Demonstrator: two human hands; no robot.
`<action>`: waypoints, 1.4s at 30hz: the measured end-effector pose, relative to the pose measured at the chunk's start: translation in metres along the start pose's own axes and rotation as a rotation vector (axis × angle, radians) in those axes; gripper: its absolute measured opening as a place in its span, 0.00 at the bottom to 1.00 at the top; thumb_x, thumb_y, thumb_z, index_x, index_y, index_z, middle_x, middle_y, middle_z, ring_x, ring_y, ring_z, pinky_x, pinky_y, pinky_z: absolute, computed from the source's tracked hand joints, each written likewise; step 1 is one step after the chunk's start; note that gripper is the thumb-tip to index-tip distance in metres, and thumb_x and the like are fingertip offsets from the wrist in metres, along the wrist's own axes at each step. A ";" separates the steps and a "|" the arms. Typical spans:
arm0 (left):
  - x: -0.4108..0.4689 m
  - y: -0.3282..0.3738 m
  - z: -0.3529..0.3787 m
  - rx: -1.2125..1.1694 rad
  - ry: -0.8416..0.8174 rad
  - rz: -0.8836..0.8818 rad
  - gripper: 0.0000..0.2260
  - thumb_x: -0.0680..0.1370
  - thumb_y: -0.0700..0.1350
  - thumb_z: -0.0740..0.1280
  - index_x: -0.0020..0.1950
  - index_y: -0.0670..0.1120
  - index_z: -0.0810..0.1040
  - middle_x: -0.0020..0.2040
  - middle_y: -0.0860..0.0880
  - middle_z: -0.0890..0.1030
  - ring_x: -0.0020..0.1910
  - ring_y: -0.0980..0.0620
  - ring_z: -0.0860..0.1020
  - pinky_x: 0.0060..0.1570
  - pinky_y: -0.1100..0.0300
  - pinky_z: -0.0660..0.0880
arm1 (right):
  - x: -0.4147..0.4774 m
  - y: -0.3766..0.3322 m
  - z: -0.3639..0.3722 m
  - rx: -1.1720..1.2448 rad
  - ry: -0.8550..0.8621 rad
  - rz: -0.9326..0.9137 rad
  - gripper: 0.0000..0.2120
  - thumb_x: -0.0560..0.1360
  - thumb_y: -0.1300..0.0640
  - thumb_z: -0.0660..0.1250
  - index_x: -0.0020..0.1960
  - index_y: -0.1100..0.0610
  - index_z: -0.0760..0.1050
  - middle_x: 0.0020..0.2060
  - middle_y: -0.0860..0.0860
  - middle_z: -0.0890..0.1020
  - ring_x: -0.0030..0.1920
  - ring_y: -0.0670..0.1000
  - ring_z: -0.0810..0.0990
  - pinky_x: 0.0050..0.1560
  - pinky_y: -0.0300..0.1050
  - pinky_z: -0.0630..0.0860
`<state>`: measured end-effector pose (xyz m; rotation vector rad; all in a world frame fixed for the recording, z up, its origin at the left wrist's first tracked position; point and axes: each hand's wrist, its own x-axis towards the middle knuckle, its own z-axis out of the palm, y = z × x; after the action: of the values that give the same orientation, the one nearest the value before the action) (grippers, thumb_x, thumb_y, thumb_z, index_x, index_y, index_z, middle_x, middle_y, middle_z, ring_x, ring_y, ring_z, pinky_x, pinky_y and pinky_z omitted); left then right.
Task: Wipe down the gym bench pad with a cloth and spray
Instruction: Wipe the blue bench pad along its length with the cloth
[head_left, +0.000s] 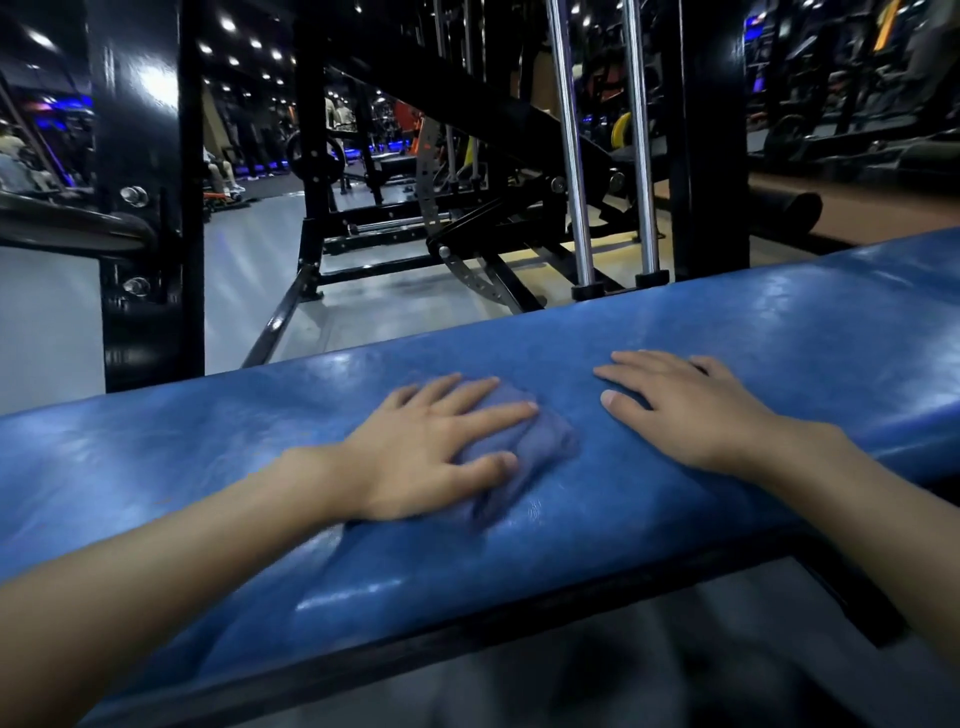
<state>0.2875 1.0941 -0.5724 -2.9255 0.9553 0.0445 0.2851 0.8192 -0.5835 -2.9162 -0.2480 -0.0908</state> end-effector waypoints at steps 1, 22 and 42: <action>-0.006 0.013 0.001 0.006 0.006 0.070 0.32 0.70 0.73 0.39 0.75 0.73 0.45 0.81 0.56 0.50 0.80 0.51 0.48 0.76 0.45 0.48 | 0.000 -0.001 -0.001 -0.016 -0.010 0.010 0.24 0.81 0.39 0.47 0.76 0.41 0.58 0.78 0.42 0.56 0.78 0.44 0.51 0.76 0.58 0.46; 0.030 -0.146 0.006 -0.097 0.034 -0.506 0.35 0.69 0.74 0.42 0.76 0.69 0.53 0.79 0.54 0.60 0.76 0.44 0.60 0.72 0.39 0.56 | 0.005 -0.022 0.013 0.001 0.004 0.028 0.25 0.81 0.39 0.45 0.77 0.39 0.55 0.78 0.40 0.54 0.78 0.43 0.47 0.76 0.58 0.43; -0.003 -0.061 0.008 -0.116 0.050 0.019 0.33 0.70 0.75 0.44 0.75 0.72 0.51 0.81 0.55 0.55 0.79 0.51 0.52 0.76 0.44 0.49 | 0.004 -0.060 0.010 0.120 0.057 0.020 0.23 0.80 0.41 0.53 0.74 0.41 0.64 0.76 0.41 0.62 0.77 0.45 0.54 0.75 0.61 0.47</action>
<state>0.3212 1.1456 -0.5767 -3.0368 1.0217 0.0288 0.2790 0.8794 -0.5805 -2.7912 -0.2070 -0.1500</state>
